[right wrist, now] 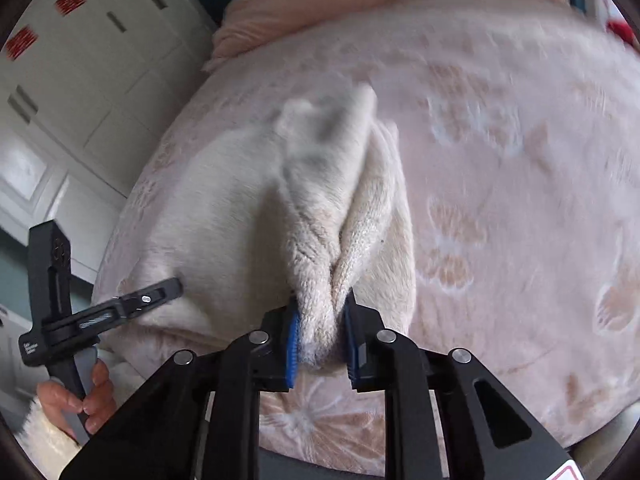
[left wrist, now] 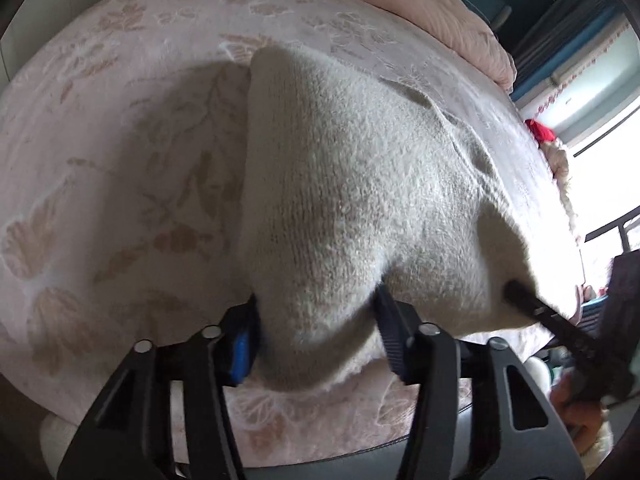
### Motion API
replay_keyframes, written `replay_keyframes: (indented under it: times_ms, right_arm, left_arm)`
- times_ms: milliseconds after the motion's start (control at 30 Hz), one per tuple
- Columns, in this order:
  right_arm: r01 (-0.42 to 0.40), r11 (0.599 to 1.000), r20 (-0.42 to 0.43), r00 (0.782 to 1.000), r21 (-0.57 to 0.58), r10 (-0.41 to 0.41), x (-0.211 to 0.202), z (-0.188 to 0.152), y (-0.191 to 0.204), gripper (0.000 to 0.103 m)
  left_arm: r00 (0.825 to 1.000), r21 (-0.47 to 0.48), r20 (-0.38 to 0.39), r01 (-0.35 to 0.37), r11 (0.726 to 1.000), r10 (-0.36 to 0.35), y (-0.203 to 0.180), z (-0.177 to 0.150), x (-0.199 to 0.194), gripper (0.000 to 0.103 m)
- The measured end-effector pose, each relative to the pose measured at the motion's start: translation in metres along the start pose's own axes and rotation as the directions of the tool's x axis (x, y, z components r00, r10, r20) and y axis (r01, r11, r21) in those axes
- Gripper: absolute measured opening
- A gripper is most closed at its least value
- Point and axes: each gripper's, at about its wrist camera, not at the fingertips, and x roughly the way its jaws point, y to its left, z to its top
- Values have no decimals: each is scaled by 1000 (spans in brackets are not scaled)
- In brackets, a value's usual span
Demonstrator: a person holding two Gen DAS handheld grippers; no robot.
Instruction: Fold small clothes
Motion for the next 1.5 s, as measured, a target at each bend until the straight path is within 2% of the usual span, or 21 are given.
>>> replay_keyframes:
  times_ms: [67, 133, 167, 300, 400, 467, 533, 633, 700, 733, 767, 800, 833, 867, 967, 1067, 1167, 1200, 1333, 1433, 1500]
  right_arm:
    - [48, 997, 13, 999, -58, -47, -7, 1, 7, 18]
    - [82, 996, -115, 990, -43, -86, 27, -9, -8, 22]
    - [88, 996, -146, 985, -33, -91, 40, -16, -15, 23]
    - [73, 997, -113, 991, 19, -70, 25, -15, -15, 28]
    - [67, 998, -36, 997, 13, -66, -13, -1, 1, 28]
    - [69, 997, 26, 997, -31, -69, -32, 11, 16, 22]
    - [51, 996, 50, 998, -79, -47, -38, 24, 32, 9]
    - [50, 992, 53, 998, -117, -44, -31, 36, 48, 8]
    - [77, 990, -1, 997, -118, -77, -5, 37, 44, 7]
    - [110, 986, -48, 992, -122, -116, 14, 34, 37, 5]
    - [162, 978, -110, 978, -132, -177, 39, 27, 29, 1]
    - [173, 975, -158, 968, -136, -194, 59, 17, 20, 0]
    - [147, 981, -144, 976, -127, -164, 67, 9, 12, 0]
    - [142, 982, -116, 981, -128, -157, 65, 7, 11, 0]
    - [171, 973, -126, 973, -155, -192, 62, 9, 20, 0]
    - [201, 958, -116, 967, -203, -228, 63, 9, 28, 0]
    - [184, 972, -81, 977, -144, -197, 40, 10, 32, 1]
    - [171, 977, -67, 981, -129, -181, 34, 13, 32, 3]
    - [135, 986, -29, 990, -97, -138, 4, 2, 37, 4]
    - [144, 985, -60, 987, -91, -149, 6, -7, 31, 4]
    - [161, 983, -120, 978, -91, -171, 24, -15, 22, 1]
  left_arm:
    - [999, 33, -10, -39, 999, 39, -4, -2, -1, 47]
    - [997, 56, -25, -78, 995, 79, -6, -6, 8, 48]
    - [996, 57, -32, -84, 995, 86, -6, -7, 11, 50]
    - [994, 52, -15, -110, 993, 111, -12, -8, -1, 53]
    - [984, 91, 79, -169, 981, 162, -28, -10, -39, 51]
    - [978, 108, 155, -155, 982, 137, -41, -4, -68, 56]
    - [968, 116, 217, -152, 981, 125, -54, 5, -86, 60]
    - [951, 155, 249, -225, 962, 183, -73, 23, -79, 64]
    - [949, 162, 195, -279, 947, 247, -73, 30, -47, 64]
    - [953, 159, 148, -285, 945, 263, -69, 31, -30, 63]
    - [955, 151, 80, -294, 944, 285, -64, 33, -9, 63]
    - [950, 146, 45, -311, 939, 308, -57, 29, 7, 64]
    - [947, 151, 36, -321, 935, 319, -53, 25, 15, 67]
    - [948, 150, 43, -319, 936, 316, -49, 20, 22, 70]
    - [956, 76, 48, -291, 954, 288, -38, 19, 23, 78]
    - [957, 65, 40, -291, 955, 289, -40, 23, 24, 79]
    - [944, 94, 66, -329, 940, 324, -51, 17, 19, 78]
    - [943, 100, 74, -331, 938, 325, -54, 16, 14, 78]
    - [948, 98, 77, -314, 944, 308, -59, 13, 0, 76]
    - [945, 120, 89, -325, 938, 316, -64, 5, -6, 76]
    - [940, 132, 84, -341, 931, 332, -63, 0, -2, 76]
